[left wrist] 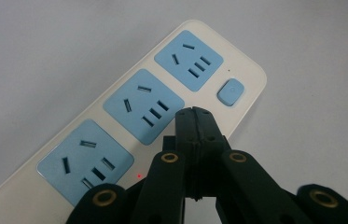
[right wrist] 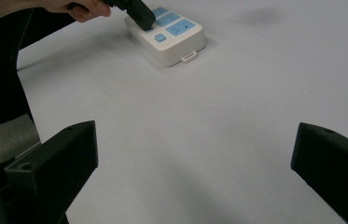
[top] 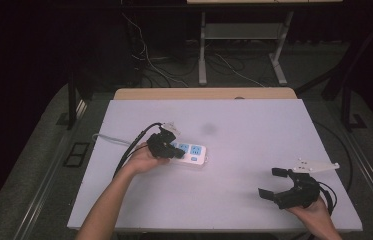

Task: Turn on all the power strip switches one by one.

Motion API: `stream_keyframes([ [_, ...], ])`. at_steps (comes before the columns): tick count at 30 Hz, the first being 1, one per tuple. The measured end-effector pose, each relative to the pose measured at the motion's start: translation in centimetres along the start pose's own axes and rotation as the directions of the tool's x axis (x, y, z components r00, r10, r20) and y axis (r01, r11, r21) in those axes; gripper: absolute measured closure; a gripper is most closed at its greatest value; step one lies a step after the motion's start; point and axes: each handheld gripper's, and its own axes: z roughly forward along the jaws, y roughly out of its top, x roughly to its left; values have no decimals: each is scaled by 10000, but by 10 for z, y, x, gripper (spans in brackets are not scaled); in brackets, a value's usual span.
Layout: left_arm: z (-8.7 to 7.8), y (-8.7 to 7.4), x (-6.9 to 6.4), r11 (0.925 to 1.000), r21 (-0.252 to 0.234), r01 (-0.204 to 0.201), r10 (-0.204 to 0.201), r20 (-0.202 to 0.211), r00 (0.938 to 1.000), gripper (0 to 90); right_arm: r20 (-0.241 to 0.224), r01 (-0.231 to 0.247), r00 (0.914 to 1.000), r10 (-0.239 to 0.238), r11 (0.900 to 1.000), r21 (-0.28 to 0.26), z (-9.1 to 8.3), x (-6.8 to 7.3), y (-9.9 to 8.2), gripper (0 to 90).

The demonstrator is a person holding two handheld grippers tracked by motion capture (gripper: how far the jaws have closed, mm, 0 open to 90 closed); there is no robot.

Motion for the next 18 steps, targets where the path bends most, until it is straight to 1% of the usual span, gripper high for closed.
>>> stream_keyframes([
  [5,0,-1,-2,9999,-62,150,-151,-150,9998,895,18,-42,10000,42,10000,-20,-1,-1,0,3],
  [8,0,-1,-2,9995,-126,304,-306,-154,9994,894,34,-35,10000,35,10000,-20,-1,-2,0,3],
  [13,-1,-4,-2,9989,-275,382,-385,-120,9992,893,38,-54,10000,54,10000,-19,-1,-2,0,3],
  [16,-1,-4,-4,9990,-278,346,-348,-65,9994,892,50,-62,10000,62,10000,-20,-1,-2,-1,3],
  [18,-2,-3,-5,9997,-201,155,-157,-128,9998,891,53,-64,10000,64,10000,-23,-1,-2,-1,3],
])
